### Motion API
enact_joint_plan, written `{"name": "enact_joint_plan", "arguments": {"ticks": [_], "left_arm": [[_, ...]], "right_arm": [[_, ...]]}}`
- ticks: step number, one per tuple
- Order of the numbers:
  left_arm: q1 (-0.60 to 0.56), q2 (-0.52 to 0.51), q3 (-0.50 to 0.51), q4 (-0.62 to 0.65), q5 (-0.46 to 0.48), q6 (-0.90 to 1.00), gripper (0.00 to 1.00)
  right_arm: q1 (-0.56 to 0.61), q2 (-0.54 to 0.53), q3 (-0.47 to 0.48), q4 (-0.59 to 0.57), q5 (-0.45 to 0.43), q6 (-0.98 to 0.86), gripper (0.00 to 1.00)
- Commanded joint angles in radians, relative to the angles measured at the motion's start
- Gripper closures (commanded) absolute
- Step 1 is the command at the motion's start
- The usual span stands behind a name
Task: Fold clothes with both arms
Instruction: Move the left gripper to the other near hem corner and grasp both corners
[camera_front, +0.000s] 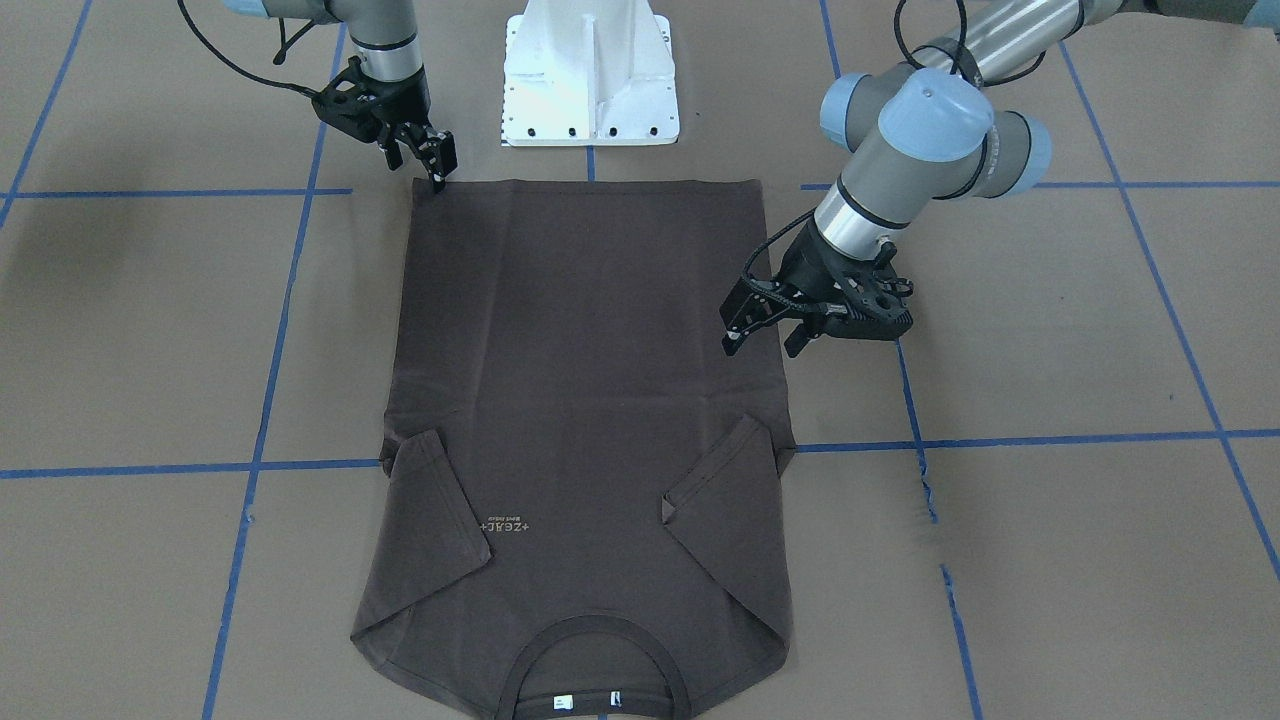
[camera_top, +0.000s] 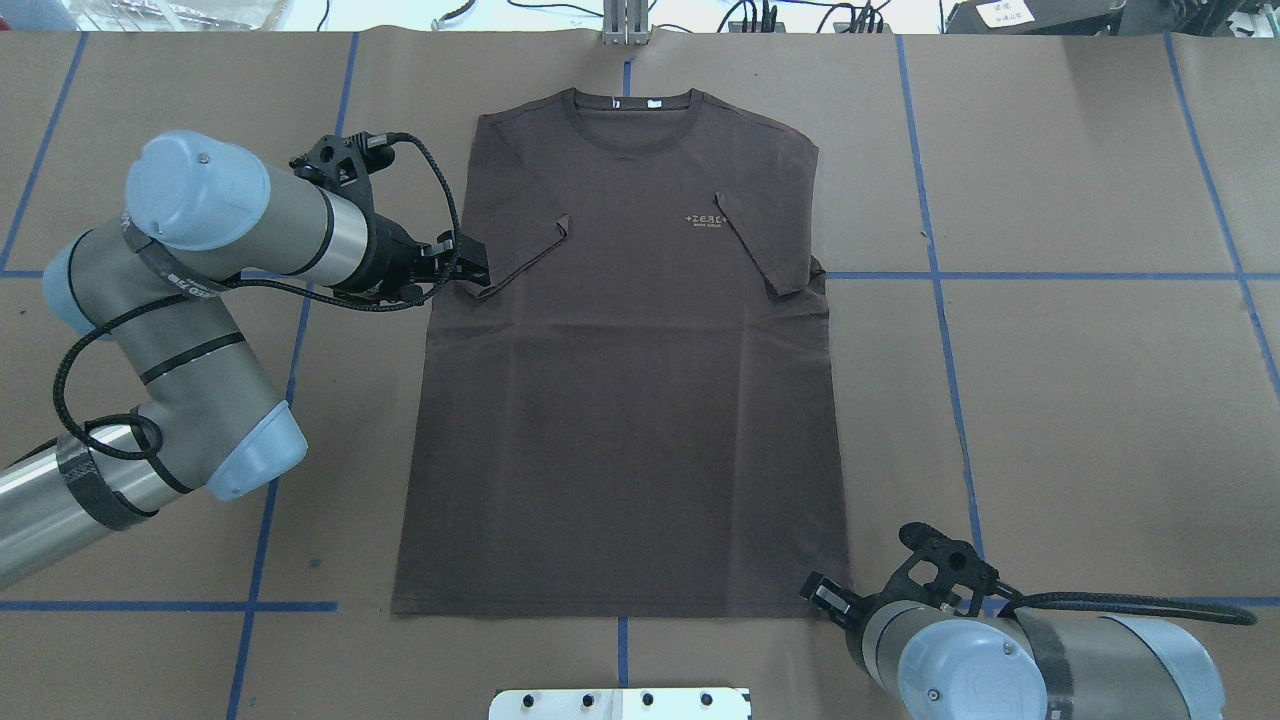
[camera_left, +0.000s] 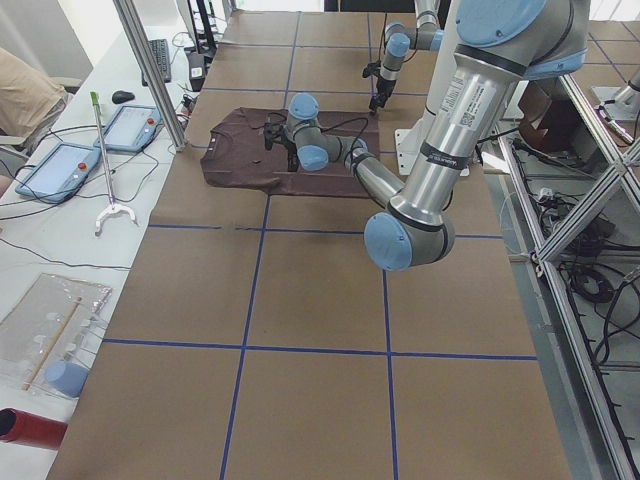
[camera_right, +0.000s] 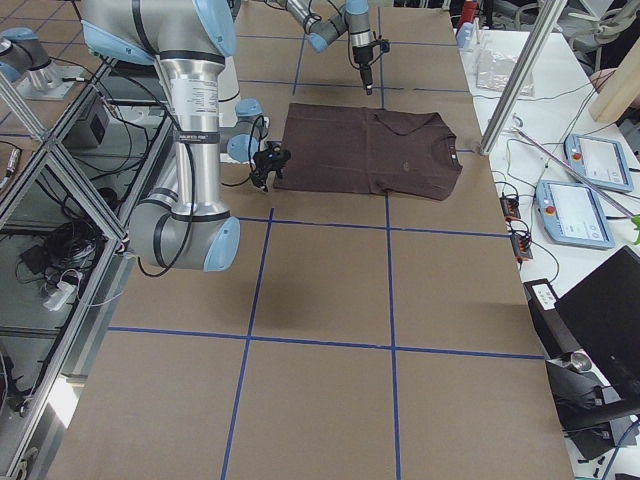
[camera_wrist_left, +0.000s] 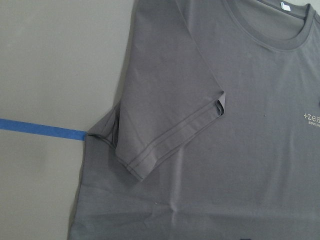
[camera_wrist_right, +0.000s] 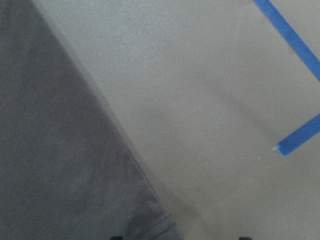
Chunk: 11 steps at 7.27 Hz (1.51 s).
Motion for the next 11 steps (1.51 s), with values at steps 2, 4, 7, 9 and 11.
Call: {"name": "enact_joint_plan", "arguments": {"ticks": [2, 4, 7, 9, 11], "left_arm": [[0.000, 0.000, -0.001, 0.000, 0.001, -0.001, 0.12], [0.000, 0.000, -0.002, 0.000, 0.003, -0.001, 0.12], [0.137, 0.154, -0.216, 0.009, 0.059, -0.196, 0.12], [0.257, 0.305, -0.367, 0.066, 0.096, -0.260, 0.17], [0.379, 0.311, -0.396, 0.156, 0.231, -0.369, 0.17]], "right_arm": [[-0.001, 0.008, -0.002, -0.001, 0.012, -0.003, 1.00], [0.000, 0.008, 0.003, 0.002, 0.012, -0.008, 1.00], [0.010, 0.011, 0.069, 0.002, 0.014, -0.008, 1.00], [0.046, 0.010, 0.077, 0.002, 0.052, -0.012, 1.00], [0.053, 0.010, 0.075, 0.002, 0.061, -0.014, 1.00]]}}
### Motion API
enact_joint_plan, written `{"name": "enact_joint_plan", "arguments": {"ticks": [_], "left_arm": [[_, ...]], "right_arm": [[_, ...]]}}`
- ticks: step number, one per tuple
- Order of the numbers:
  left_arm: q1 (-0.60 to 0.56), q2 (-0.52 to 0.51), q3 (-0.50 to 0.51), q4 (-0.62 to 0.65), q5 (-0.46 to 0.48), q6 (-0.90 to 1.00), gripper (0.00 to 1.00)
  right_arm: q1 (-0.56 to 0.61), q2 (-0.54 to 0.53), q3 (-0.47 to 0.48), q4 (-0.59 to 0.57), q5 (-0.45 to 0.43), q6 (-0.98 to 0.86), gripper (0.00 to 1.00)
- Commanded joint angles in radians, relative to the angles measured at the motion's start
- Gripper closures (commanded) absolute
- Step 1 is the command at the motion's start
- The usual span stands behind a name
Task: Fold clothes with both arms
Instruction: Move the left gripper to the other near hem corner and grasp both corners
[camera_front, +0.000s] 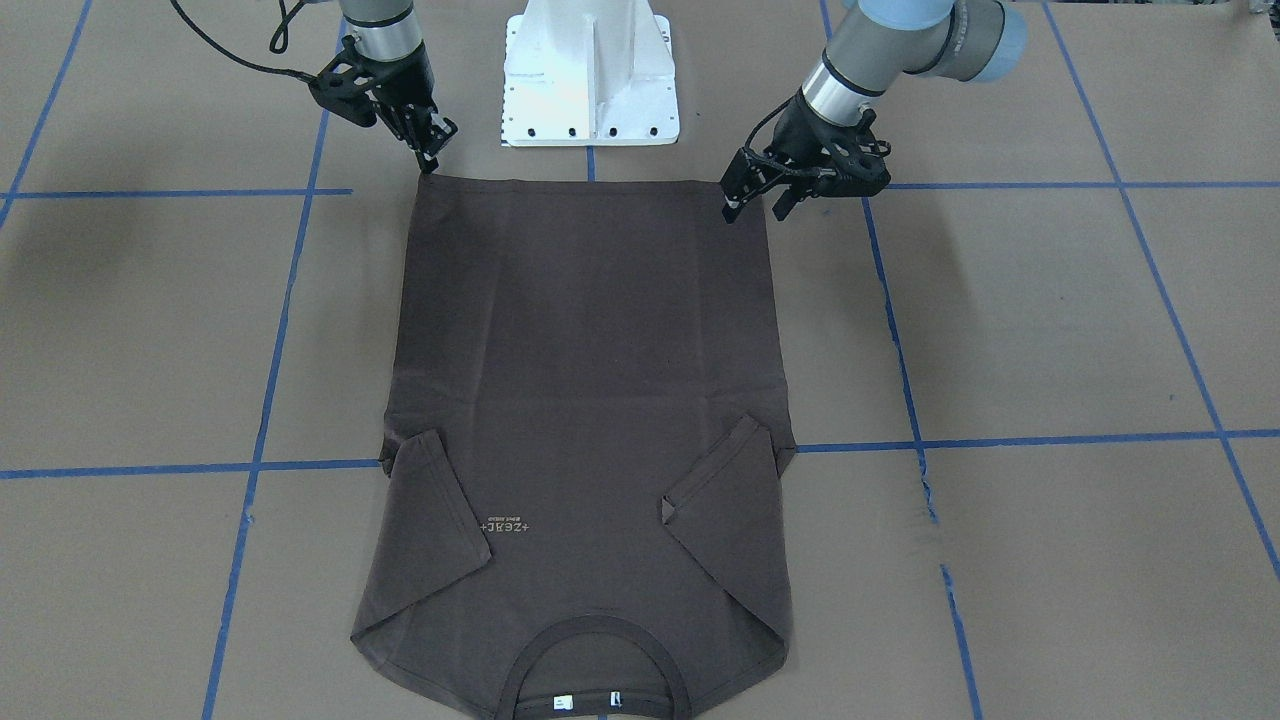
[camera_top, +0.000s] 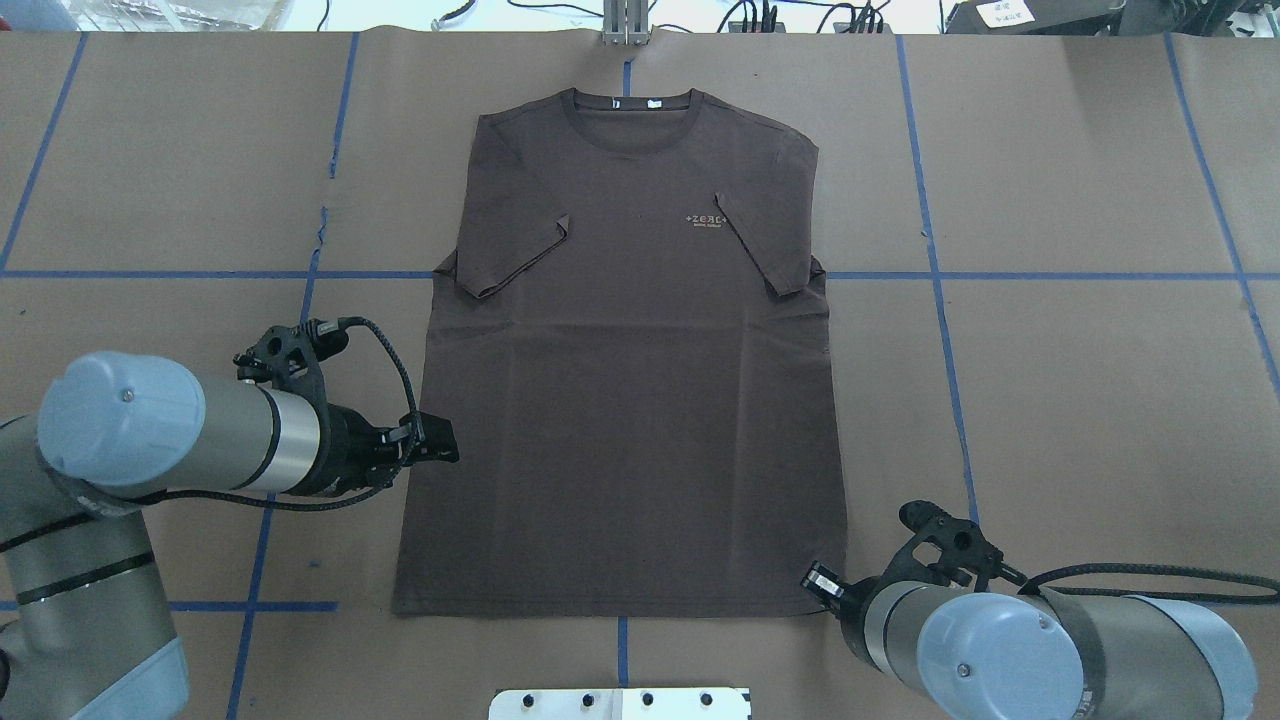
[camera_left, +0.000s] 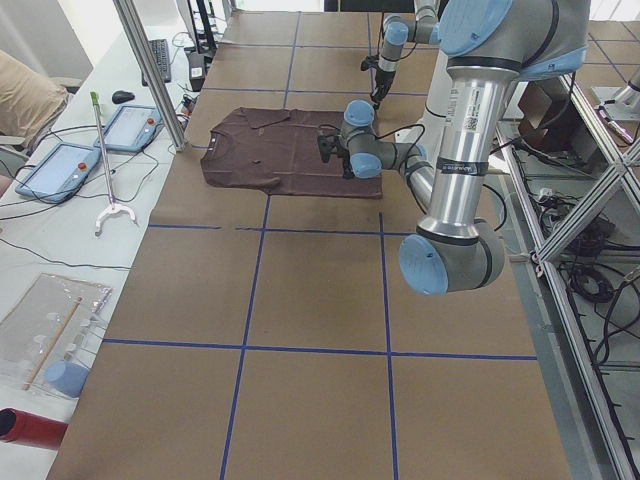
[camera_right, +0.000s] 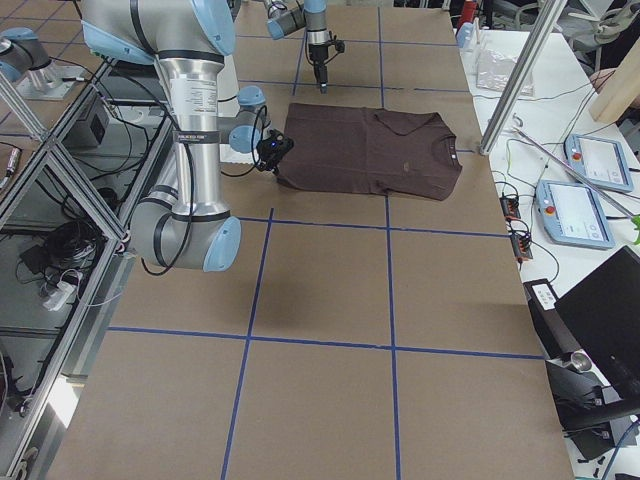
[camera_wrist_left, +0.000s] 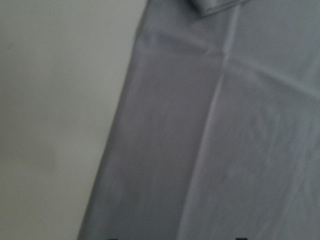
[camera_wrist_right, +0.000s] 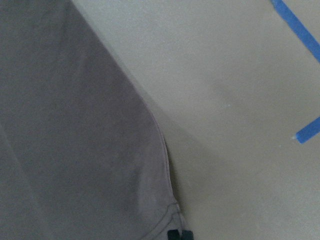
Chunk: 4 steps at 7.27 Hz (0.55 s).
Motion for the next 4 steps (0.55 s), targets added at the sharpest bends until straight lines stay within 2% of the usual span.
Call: {"name": "enact_joint_plan", "arguments": {"ticks": [1, 2, 4], "left_arm": [[0.156, 0.042, -0.021, 0.056, 0.092, -0.107, 0.19], [0.187, 0.057, -0.016, 0.061, 0.153, -0.122, 0.24], [0.193, 0.055, 0.016, 0.059, 0.156, -0.122, 0.25]], "right_arm": [[0.006, 0.000, 0.002, -0.003, 0.007, -0.001, 1.00], [0.006, -0.003, 0.001, 0.000, 0.007, -0.001, 1.00], [0.006, -0.003, 0.002, -0.003, 0.007, 0.001, 1.00]]}}
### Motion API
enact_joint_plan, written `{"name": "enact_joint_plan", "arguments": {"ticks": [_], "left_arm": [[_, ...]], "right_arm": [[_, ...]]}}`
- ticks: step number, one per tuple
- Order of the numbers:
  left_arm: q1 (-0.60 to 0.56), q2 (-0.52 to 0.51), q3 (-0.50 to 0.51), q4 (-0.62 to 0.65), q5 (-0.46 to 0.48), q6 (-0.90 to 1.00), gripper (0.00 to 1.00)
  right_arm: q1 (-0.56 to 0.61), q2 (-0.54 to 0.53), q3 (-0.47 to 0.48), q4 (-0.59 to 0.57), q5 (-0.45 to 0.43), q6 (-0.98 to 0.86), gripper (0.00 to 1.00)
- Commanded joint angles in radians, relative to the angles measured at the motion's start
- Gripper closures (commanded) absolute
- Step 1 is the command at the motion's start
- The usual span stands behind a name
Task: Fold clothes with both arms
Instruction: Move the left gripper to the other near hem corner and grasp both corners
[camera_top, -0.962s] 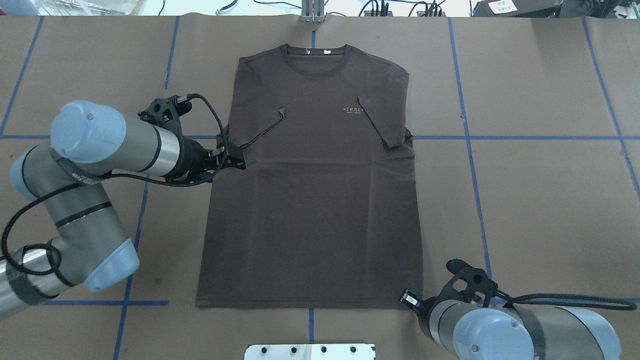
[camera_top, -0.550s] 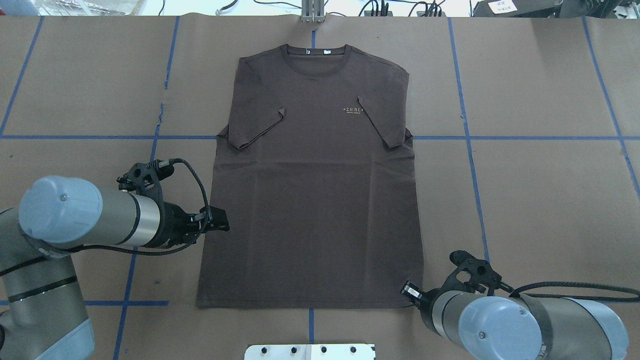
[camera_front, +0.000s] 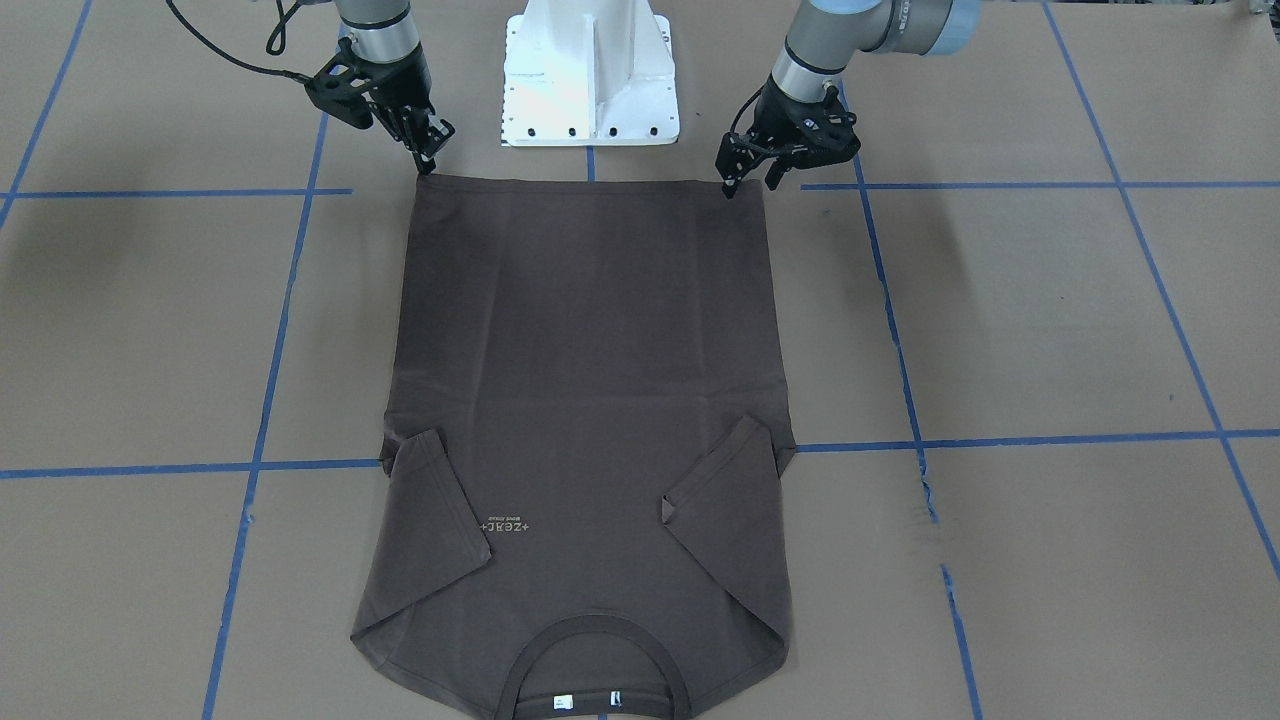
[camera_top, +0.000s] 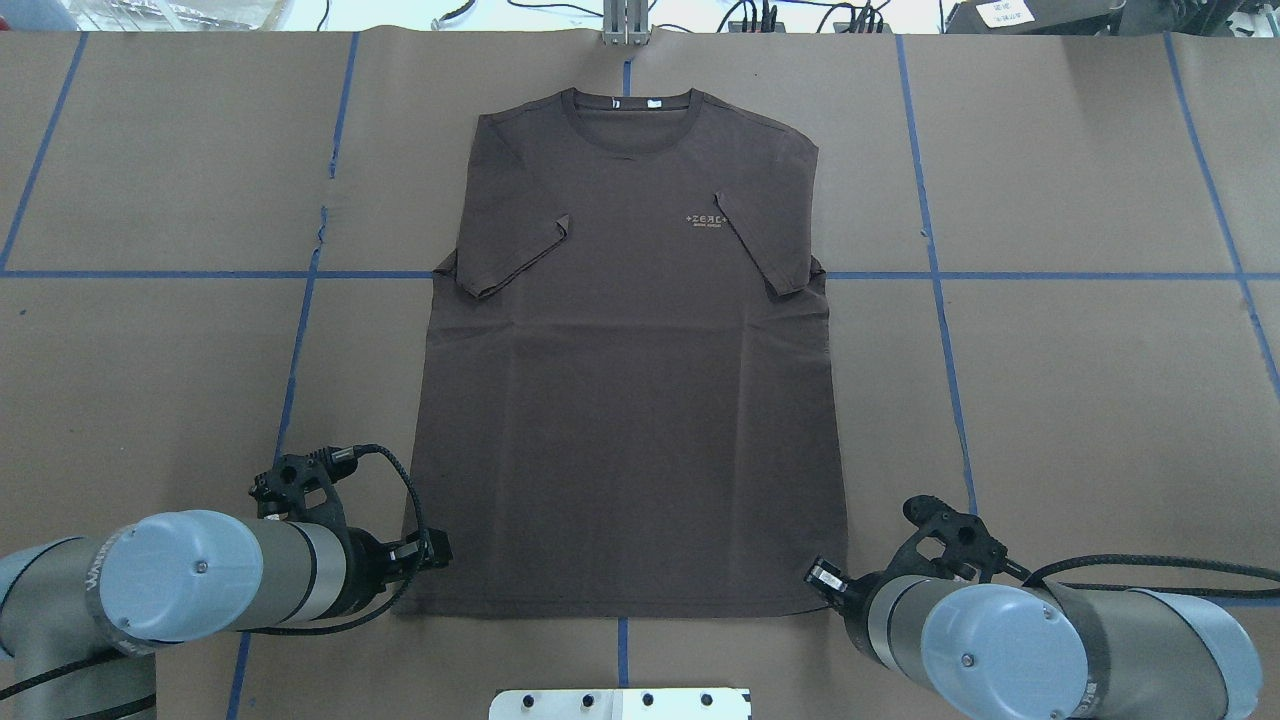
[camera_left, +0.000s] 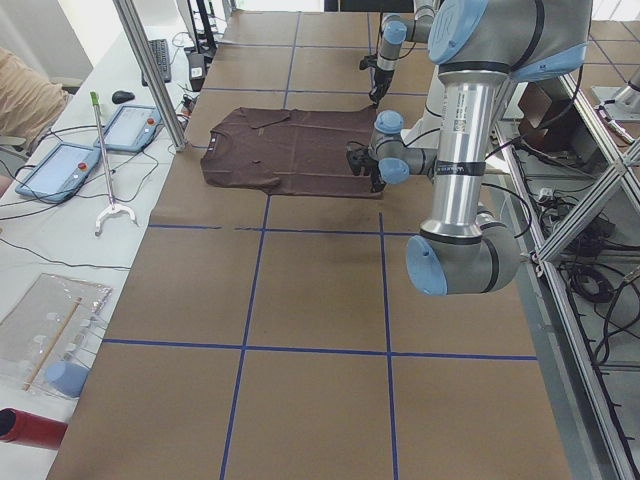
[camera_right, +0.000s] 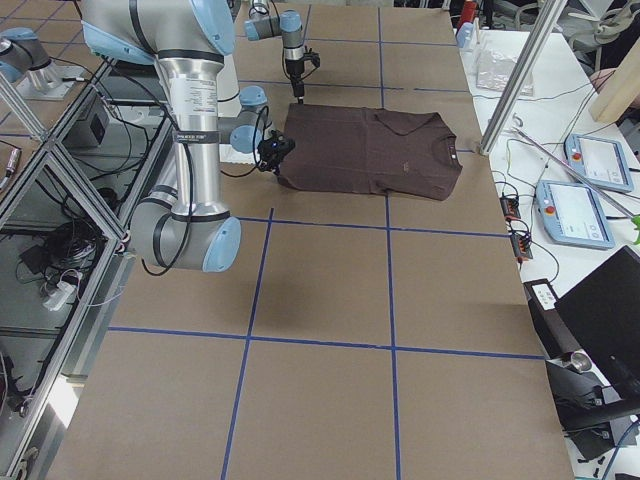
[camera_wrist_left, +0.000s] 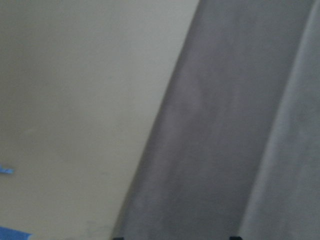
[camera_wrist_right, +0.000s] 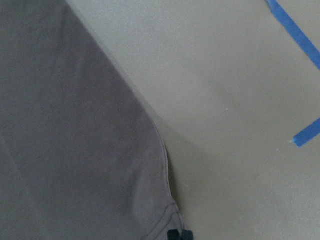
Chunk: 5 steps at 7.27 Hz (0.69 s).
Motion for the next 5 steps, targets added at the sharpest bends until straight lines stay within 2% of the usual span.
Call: {"name": "enact_joint_plan", "arguments": {"ticks": [1, 3, 5], "left_arm": [[0.013, 0.005, 0.013, 0.004, 0.012, -0.005, 0.25], [0.034, 0.005, 0.016, 0.015, 0.012, -0.006, 0.26], [0.043, 0.004, 0.018, 0.015, 0.012, -0.008, 0.33]], "right_arm": [[0.000, -0.001, 0.002, 0.002, -0.001, 0.001, 1.00], [0.000, -0.001, 0.001, 0.002, 0.000, 0.001, 1.00], [0.003, -0.001, 0.002, -0.001, 0.000, 0.001, 1.00]]}}
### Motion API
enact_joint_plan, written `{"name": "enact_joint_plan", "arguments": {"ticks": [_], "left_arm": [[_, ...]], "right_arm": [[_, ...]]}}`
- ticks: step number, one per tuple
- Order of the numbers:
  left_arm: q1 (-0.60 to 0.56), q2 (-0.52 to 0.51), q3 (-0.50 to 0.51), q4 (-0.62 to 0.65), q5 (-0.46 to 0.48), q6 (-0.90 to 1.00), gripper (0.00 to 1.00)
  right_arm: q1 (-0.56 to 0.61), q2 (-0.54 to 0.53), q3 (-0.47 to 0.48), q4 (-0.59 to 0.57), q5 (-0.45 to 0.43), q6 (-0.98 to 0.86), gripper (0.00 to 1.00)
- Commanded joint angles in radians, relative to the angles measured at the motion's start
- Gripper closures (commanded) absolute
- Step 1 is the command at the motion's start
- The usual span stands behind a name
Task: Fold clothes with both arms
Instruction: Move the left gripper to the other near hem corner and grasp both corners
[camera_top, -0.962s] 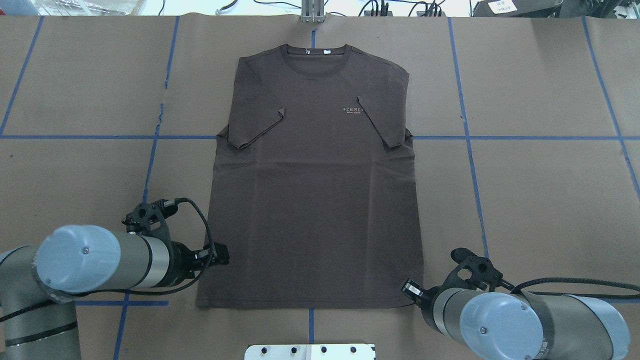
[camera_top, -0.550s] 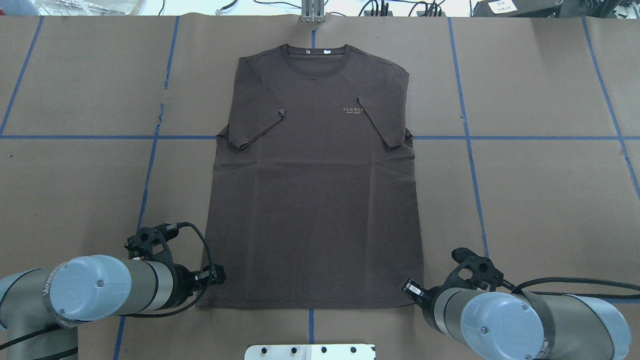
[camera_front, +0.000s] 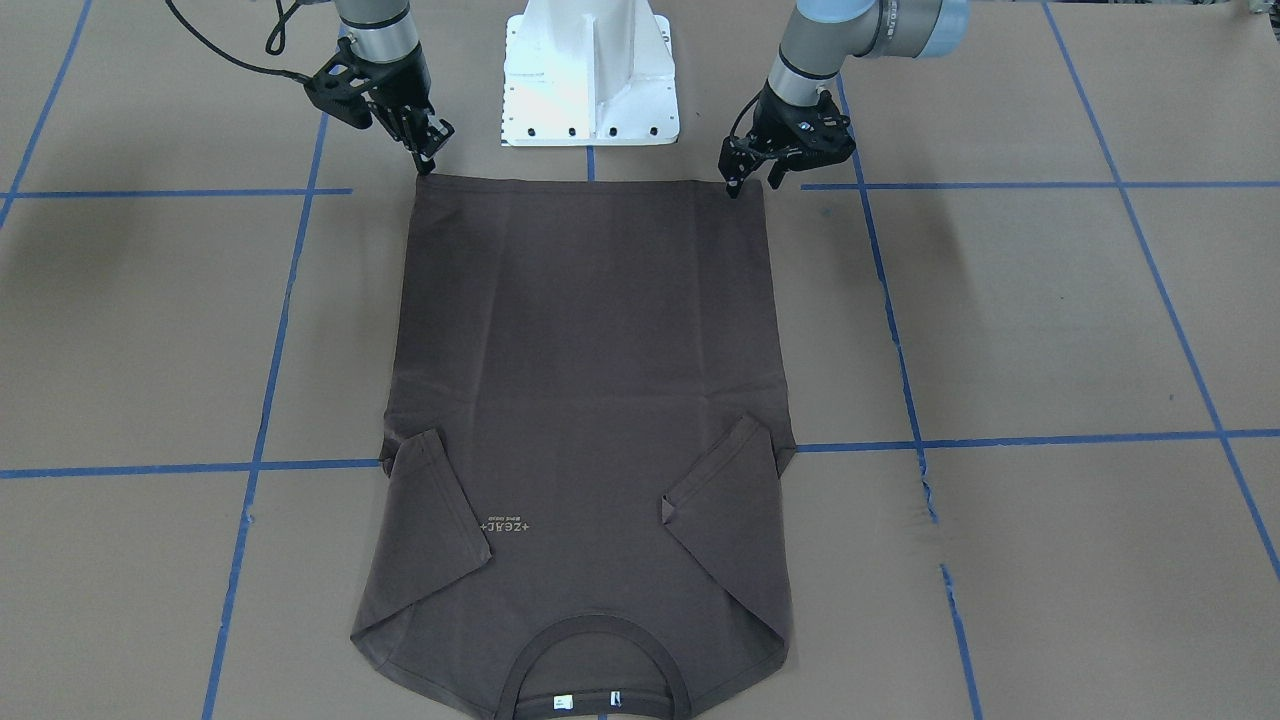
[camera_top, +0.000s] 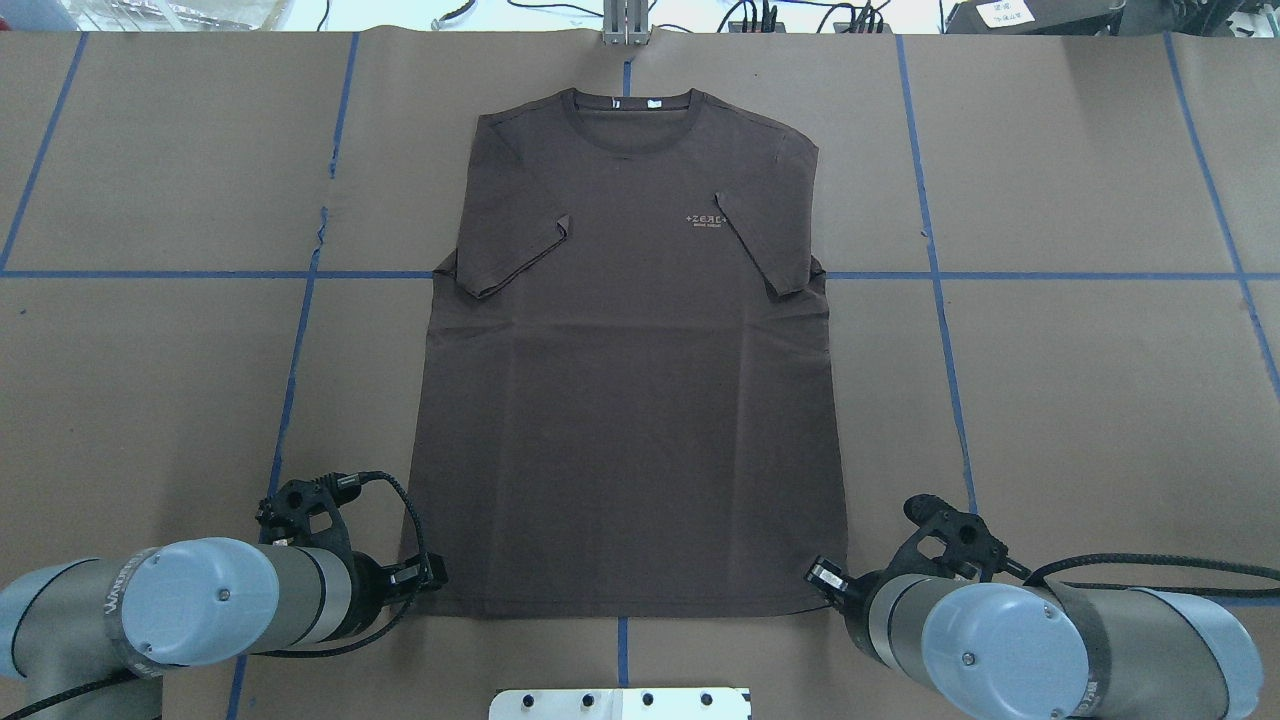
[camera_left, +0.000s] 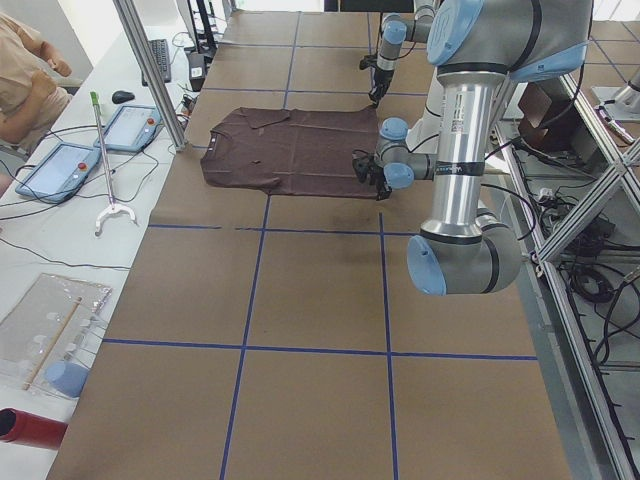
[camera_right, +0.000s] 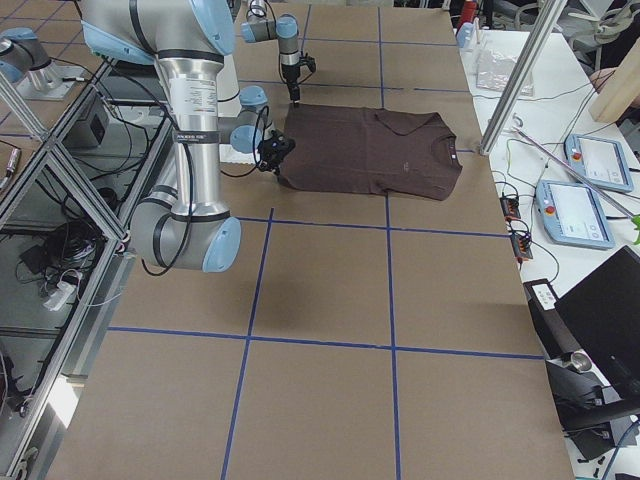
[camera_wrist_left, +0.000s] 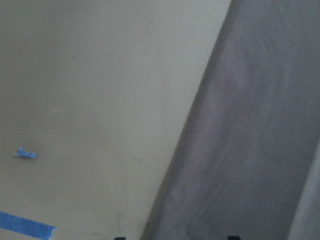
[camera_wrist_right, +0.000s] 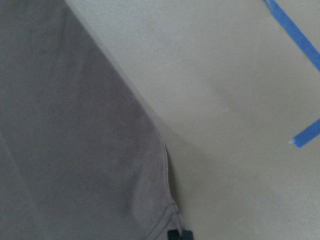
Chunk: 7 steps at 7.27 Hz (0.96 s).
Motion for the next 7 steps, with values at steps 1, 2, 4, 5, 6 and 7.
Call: {"name": "enact_joint_plan", "arguments": {"ticks": [1, 2, 4, 5, 6, 7], "left_arm": [[0.007, -0.001, -0.001, 0.001, 0.000, -0.002, 0.38], [0.007, 0.000, 0.001, 0.002, 0.000, -0.002, 0.44], [0.007, -0.004, -0.002, 0.028, -0.001, -0.002, 0.80], [0.009, -0.004, -0.005, 0.028, -0.001, -0.002, 1.00], [0.007, -0.007, -0.010, 0.030, -0.009, -0.001, 1.00], [0.007, -0.009, -0.020, 0.030, -0.014, -0.001, 1.00]], "right_arm": [[0.002, 0.001, 0.001, -0.001, 0.000, 0.001, 1.00], [0.000, 0.002, 0.001, 0.002, 0.000, 0.001, 1.00], [0.000, 0.002, 0.004, 0.002, 0.000, 0.001, 1.00], [0.000, 0.002, 0.004, 0.002, 0.000, 0.001, 1.00], [0.000, 0.002, 0.009, 0.002, 0.000, 0.001, 1.00], [0.000, 0.002, 0.010, 0.002, -0.001, 0.001, 1.00]]}}
